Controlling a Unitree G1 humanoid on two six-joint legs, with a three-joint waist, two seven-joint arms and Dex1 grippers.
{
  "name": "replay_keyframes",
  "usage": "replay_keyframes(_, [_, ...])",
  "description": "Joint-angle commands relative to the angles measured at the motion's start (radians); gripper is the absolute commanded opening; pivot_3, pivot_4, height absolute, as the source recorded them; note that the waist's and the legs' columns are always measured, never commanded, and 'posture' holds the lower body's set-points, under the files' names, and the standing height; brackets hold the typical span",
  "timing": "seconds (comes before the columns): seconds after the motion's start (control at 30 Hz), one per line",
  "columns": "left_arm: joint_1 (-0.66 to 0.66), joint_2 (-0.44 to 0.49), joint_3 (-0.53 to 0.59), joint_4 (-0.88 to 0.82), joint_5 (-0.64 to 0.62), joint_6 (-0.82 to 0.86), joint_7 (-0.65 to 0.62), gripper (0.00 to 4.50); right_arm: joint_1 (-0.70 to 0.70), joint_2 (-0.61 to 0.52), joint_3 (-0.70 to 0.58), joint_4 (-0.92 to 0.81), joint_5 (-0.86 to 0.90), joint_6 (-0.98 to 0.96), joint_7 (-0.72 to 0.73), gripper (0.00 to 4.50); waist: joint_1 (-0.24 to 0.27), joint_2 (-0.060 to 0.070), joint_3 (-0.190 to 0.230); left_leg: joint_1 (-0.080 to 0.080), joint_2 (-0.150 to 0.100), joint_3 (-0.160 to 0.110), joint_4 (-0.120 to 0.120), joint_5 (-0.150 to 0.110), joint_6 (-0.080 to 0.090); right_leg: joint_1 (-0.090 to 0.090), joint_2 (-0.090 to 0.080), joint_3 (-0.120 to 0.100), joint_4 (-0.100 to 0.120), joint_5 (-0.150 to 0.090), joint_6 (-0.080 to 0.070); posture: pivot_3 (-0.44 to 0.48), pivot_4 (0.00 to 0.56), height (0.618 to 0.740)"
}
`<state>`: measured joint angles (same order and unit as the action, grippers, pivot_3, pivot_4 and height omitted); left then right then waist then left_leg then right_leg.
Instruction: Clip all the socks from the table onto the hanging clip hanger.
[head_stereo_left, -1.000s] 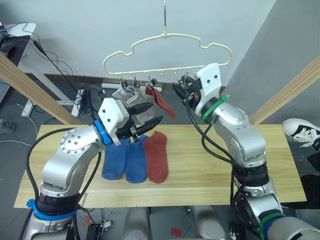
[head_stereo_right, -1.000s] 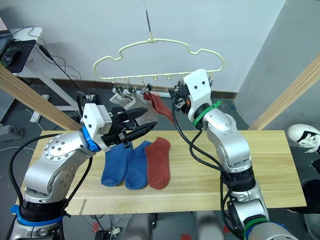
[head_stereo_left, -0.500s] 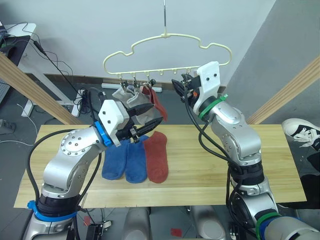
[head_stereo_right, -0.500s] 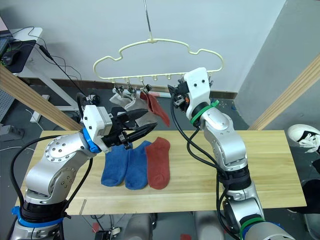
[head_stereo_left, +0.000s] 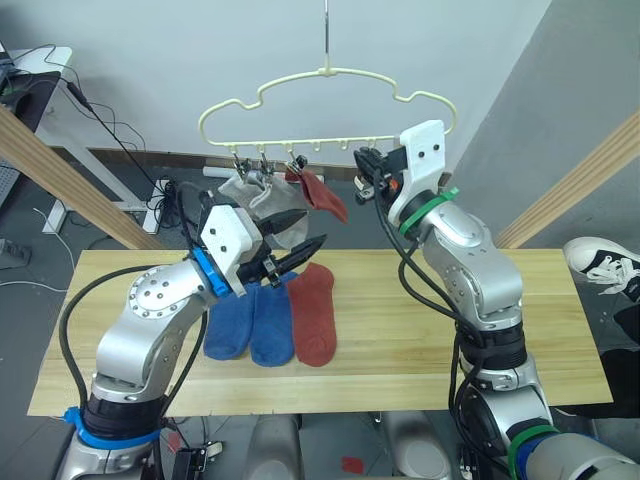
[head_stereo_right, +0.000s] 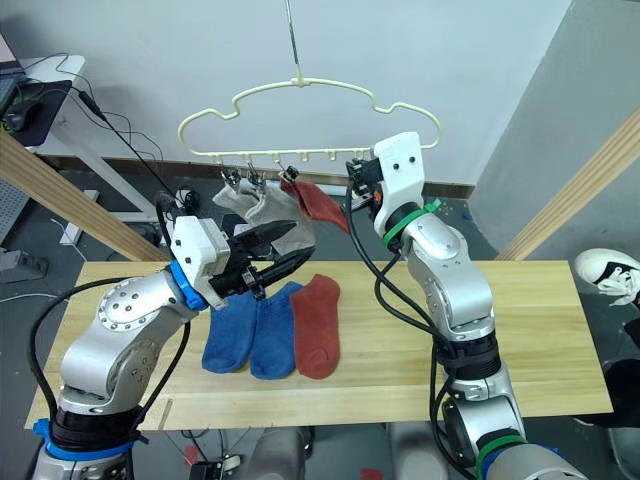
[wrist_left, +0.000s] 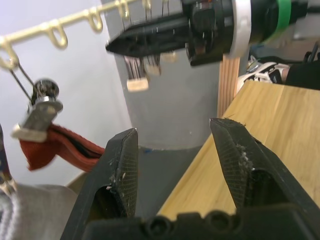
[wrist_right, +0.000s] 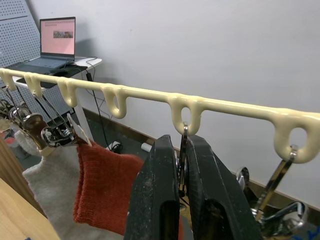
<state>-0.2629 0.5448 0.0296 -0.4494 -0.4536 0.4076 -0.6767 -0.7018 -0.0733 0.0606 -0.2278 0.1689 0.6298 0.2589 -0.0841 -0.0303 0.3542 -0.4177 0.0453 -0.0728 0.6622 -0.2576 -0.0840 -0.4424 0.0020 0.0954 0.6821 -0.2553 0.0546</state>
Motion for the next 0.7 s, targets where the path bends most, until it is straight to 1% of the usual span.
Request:
replay_keyframes(0.03, [0.038, -0.015, -0.026, -0.067, 0.040, -0.025, 0.036, 2.57, -0.020, 0.005, -0.007, -0.019, 0.017, -0.015, 0.000, 0.00, 0.000, 0.000, 0.000, 0.000, 0.000, 0.000, 0.000, 0.000, 0.000, 0.000, 0.000, 0.000, 0.000, 0.000, 0.000, -0.066, 0.290, 0.740])
replay_keyframes(0.13, [0.076, -0.036, -0.043, -0.071, 0.065, -0.025, 0.068, 2.57, -0.020, 0.004, -0.007, -0.020, 0.021, -0.014, 0.000, 0.00, 0.000, 0.000, 0.000, 0.000, 0.000, 0.000, 0.000, 0.000, 0.000, 0.000, 0.000, 0.000, 0.000, 0.000, 0.000, -0.065, 0.292, 0.740])
replay_keyframes(0.2, [0.111, -0.079, -0.061, -0.062, 0.065, -0.005, 0.105, 2.89, -0.021, 0.004, -0.007, -0.018, 0.024, -0.014, 0.000, 0.00, 0.000, 0.000, 0.000, 0.000, 0.000, 0.000, 0.000, 0.000, 0.000, 0.000, 0.000, 0.000, 0.000, 0.000, 0.000, -0.062, 0.297, 0.740])
replay_keyframes(0.27, [0.142, -0.132, -0.095, -0.035, 0.094, 0.006, 0.159, 3.33, -0.022, 0.005, -0.006, -0.018, 0.026, -0.012, 0.000, 0.00, 0.000, 0.000, 0.000, 0.000, 0.000, 0.000, 0.000, 0.000, 0.000, 0.000, 0.000, 0.000, 0.000, 0.000, 0.000, -0.064, 0.301, 0.740])
replay_keyframes(0.4, [0.173, -0.212, -0.162, 0.053, 0.203, -0.012, 0.262, 4.49, -0.021, 0.005, -0.002, -0.021, 0.031, -0.005, 0.006, 0.00, 0.000, 0.000, 0.000, 0.000, 0.000, 0.000, 0.000, 0.000, 0.000, 0.000, 0.000, 0.000, 0.001, 0.000, 0.000, -0.069, 0.306, 0.740])
replay_keyframes(0.47, [0.174, -0.248, -0.175, 0.117, 0.251, -0.020, 0.315, 4.49, -0.020, 0.002, -0.001, -0.025, 0.033, 0.001, 0.010, 0.00, 0.000, 0.000, 0.000, 0.001, 0.000, 0.000, 0.000, 0.000, 0.000, 0.000, 0.000, 0.000, 0.001, 0.000, -0.001, -0.077, 0.309, 0.740])
replay_keyframes(0.57, [0.159, -0.304, -0.162, 0.205, 0.286, -0.024, 0.381, 4.49, -0.019, -0.003, -0.001, -0.030, 0.036, 0.010, 0.015, 0.00, 0.000, 0.000, 0.000, 0.001, 0.000, 0.000, 0.000, 0.000, 0.001, 0.000, 0.000, 0.000, 0.001, 0.001, -0.001, -0.080, 0.315, 0.740])
replay_keyframes(0.7, [0.108, -0.345, -0.195, 0.320, 0.319, -0.016, 0.386, 4.49, -0.019, -0.007, 0.002, -0.035, 0.041, 0.022, 0.021, 0.00, 0.000, 0.000, 0.000, 0.001, 0.000, 0.000, 0.001, 0.000, 0.001, 0.000, 0.000, 0.000, 0.001, 0.001, 0.000, -0.087, 0.324, 0.740])
